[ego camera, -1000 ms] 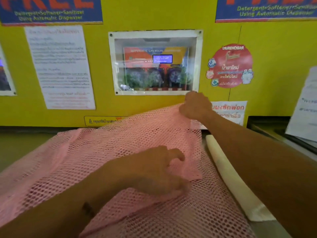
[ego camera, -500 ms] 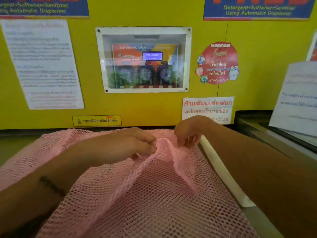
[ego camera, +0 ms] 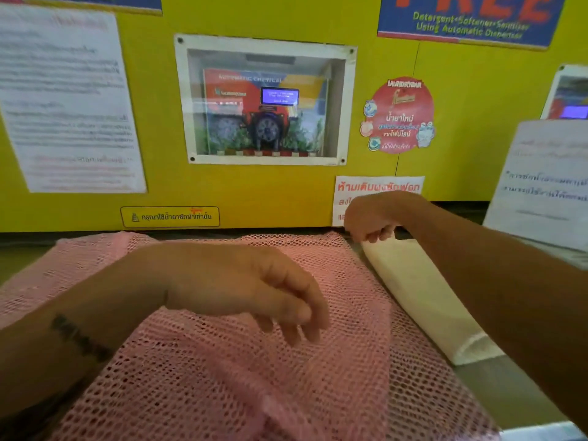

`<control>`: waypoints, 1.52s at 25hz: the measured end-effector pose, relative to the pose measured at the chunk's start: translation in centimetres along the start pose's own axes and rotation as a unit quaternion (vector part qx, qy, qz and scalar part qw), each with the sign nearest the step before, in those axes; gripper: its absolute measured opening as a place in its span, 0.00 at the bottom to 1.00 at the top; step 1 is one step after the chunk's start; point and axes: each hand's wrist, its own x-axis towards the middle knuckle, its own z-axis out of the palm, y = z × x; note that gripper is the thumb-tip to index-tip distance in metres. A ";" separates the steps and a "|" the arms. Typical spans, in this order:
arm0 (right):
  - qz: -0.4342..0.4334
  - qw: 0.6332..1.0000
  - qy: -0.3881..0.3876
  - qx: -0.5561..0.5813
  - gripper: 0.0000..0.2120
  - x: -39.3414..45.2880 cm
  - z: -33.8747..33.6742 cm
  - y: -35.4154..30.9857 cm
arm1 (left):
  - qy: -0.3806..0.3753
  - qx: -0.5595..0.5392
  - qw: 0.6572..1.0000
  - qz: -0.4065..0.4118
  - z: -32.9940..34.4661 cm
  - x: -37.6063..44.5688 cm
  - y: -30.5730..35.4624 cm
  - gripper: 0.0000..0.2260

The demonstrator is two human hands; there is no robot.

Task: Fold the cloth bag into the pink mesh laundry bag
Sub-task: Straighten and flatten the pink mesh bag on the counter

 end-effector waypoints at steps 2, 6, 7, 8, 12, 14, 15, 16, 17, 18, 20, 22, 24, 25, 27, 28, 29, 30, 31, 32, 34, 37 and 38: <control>0.005 0.999 0.040 -0.019 0.07 0.7 1.1 -0.2 | 0.118 0.031 0.992 -0.024 -0.9 0.8 -1.1 0.08; -0.005 0.993 0.115 0.025 0.11 3.4 4.1 -0.9 | 0.247 0.208 0.938 -0.125 -3.4 2.8 -5.1 0.08; -0.006 0.992 0.114 0.044 0.11 3.9 4.6 -1.2 | 0.261 0.236 0.925 -0.144 -4.0 3.5 -6.0 0.09; -0.007 0.992 0.105 0.064 0.11 4.4 5.2 -1.5 | 0.270 0.247 0.917 -0.158 -4.6 4.2 -6.7 0.10; -0.063 0.959 0.171 0.217 0.10 4.5 4.9 -2.9 | 0.301 0.266 0.890 -0.217 -6.5 7.1 -8.6 0.18; -0.102 0.937 0.139 0.304 0.07 3.2 3.4 -3.1 | 0.300 0.235 0.894 -0.237 -7.0 8.3 -9.4 0.22; -0.121 0.919 0.085 0.365 0.05 2.5 2.8 -2.9 | 0.291 0.200 0.904 -0.241 -7.0 8.7 -9.7 0.25; -0.131 0.892 0.022 0.432 0.05 1.9 2.4 -2.7 | 0.283 0.169 0.913 -0.240 -6.8 9.0 -10.0 0.27; -0.124 0.866 -0.024 0.484 0.06 1.6 2.2 -2.4 | 0.282 0.159 0.918 -0.230 -6.6 9.3 -10.2 0.25; -0.104 0.859 -0.044 0.500 0.09 1.6 2.2 -2.0 | 0.286 0.172 0.917 -0.217 -6.4 9.6 -10.5 0.19; -0.068 0.904 -0.049 0.419 0.14 1.9 2.6 -1.3 | 0.291 0.214 0.909 -0.208 -6.2 10.1 -10.8 0.07; -0.059 0.945 -0.077 0.311 0.16 2.1 3.3 -1.4 | 0.280 0.223 0.911 -0.203 -6.0 10.1 -10.8 0.08; -0.049 0.959 -0.100 0.259 0.14 2.4 4.0 -2.0 | 0.265 0.218 0.918 -0.197 -6.0 9.9 -10.9 0.09; -0.041 0.965 -0.100 0.240 0.13 2.5 4.4 -2.3 | 0.257 0.217 0.921 -0.195 -6.0 9.9 -10.9 0.08; -0.035 0.982 -0.083 0.166 0.14 2.9 4.9 -3.2 | 0.245 0.211 0.925 -0.197 -6.0 9.7 -11.0 0.06; -0.044 0.991 -0.066 0.109 0.15 3.1 5.1 -3.6 | 0.245 0.207 0.926 -0.201 -6.1 9.7 -11.0 0.05; -0.055 0.996 -0.034 0.058 0.16 3.2 5.3 -3.9 | 0.247 0.209 0.924 -0.203 -6.0 9.6 -11.0 0.06; -0.062 0.998 0.007 0.024 0.15 3.3 5.3 -4.1 | 0.249 0.215 0.922 -0.205 -6.0 9.6 -10.9 0.09; -0.071 0.996 0.048 0.012 0.14 3.5 5.1 -4.0 | 0.253 0.218 0.919 -0.206 -5.9 9.5 -10.9 0.11; -0.083 0.992 0.089 0.017 0.12 3.8 4.6 -3.8 | 0.259 0.218 0.919 -0.202 -5.9 9.5 -10.9 0.12; -0.088 0.977 0.187 0.052 0.08 4.1 3.2 -3.6 | 0.279 0.221 0.916 -0.183 -6.1 9.4 -11.0 0.12; -0.049 0.920 0.385 0.050 0.06 3.7 1.3 -3.9 | 0.325 0.225 0.908 -0.138 -6.5 8.9 -10.8 0.12; -0.043 0.913 0.405 0.031 0.08 3.6 1.1 -3.9 | 0.340 0.226 0.904 -0.125 -6.6 8.8 -10.8 0.12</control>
